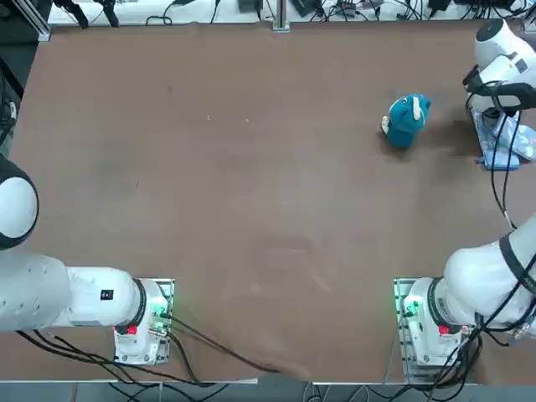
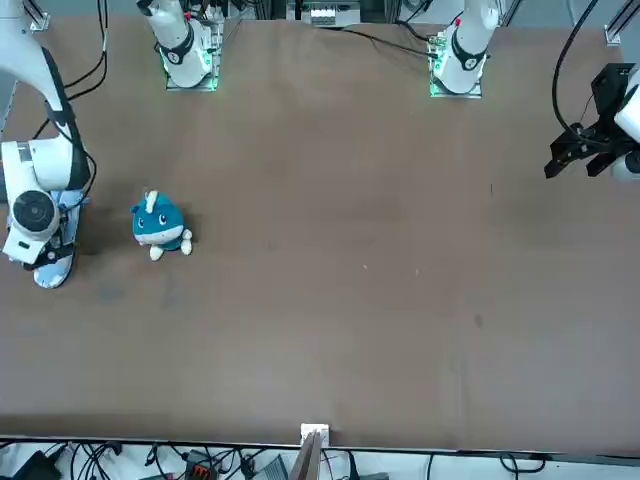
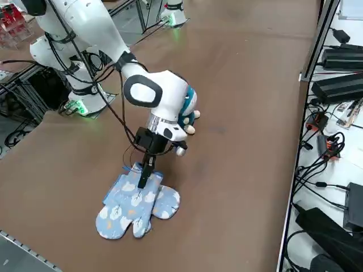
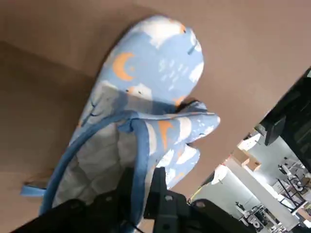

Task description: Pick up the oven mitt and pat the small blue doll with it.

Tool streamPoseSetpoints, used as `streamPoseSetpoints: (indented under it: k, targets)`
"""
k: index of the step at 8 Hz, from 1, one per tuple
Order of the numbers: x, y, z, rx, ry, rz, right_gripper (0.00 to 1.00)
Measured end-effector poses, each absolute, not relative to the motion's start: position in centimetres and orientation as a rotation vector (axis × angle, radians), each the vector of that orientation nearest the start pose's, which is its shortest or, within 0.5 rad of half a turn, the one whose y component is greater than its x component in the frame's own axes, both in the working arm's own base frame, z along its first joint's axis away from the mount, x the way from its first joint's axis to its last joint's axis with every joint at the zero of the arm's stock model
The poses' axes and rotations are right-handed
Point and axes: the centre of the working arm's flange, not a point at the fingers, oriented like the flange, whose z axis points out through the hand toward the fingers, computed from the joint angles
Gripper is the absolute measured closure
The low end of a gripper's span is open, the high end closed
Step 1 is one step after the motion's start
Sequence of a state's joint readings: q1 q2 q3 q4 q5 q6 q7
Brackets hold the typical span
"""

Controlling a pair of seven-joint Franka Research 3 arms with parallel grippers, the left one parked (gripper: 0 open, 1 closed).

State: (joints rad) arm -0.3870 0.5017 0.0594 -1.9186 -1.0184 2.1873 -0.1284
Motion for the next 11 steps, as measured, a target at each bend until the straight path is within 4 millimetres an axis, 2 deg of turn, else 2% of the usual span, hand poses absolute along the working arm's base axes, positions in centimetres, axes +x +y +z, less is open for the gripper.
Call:
streamPoseSetpoints:
  k: [1,2,3,5,7,8,11]
  targets:
    - [57.1,-21.7,21.9,2.375,0.640,-0.458,0.94]
    - [57.0,-21.1,21.6,2.378,0.653,-0.459,0.85]
    - [56.9,-20.9,21.5,2.379,0.657,-0.461,0.84]
    - [57.5,-20.2,22.4,2.375,0.665,-0.434,0.49]
    - [59.0,-18.6,25.6,2.441,0.604,-0.347,0.13]
    - [60.2,-17.2,27.7,2.485,0.567,-0.307,0.00]
    - [62.7,-14.2,32.9,2.528,0.490,-0.302,0.00]
